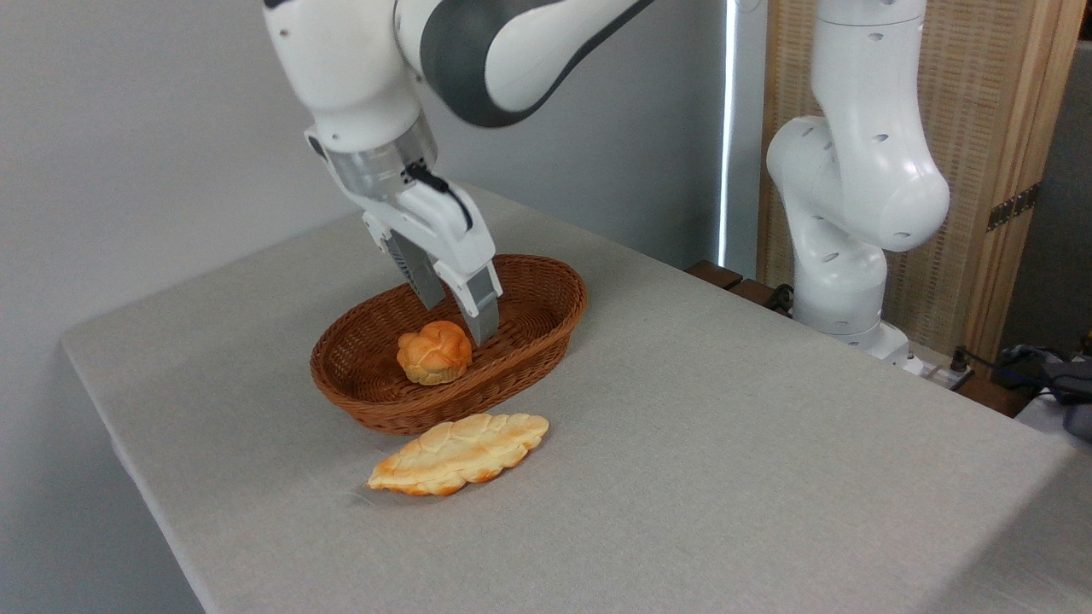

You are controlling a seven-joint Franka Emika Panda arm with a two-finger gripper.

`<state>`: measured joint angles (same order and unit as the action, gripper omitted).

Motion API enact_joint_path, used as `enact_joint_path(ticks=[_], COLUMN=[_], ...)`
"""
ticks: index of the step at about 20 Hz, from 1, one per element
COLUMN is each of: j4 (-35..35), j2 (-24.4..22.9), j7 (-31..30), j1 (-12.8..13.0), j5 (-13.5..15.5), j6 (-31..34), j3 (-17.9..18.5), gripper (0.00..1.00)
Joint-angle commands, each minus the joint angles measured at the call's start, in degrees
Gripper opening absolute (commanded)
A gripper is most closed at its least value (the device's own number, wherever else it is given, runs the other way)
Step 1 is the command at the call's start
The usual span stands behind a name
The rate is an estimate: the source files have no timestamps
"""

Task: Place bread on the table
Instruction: 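Lower the open gripper into the basket around the round bread roll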

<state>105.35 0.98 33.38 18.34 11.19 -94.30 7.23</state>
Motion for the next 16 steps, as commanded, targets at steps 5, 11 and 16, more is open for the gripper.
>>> enact_joint_path(ticks=[5,11,16], j4=[-0.2,-0.2,-0.2], j2=[5.2,7.1,8.2], j7=[-5.3,-6.7,-6.5], j1=[0.3,0.4,0.8], j5=[1.2,1.3,0.8], j6=[-6.7,-7.6,-7.6], j3=[-3.4,-4.6,-5.1], gripper=[1.0,1.0,1.0])
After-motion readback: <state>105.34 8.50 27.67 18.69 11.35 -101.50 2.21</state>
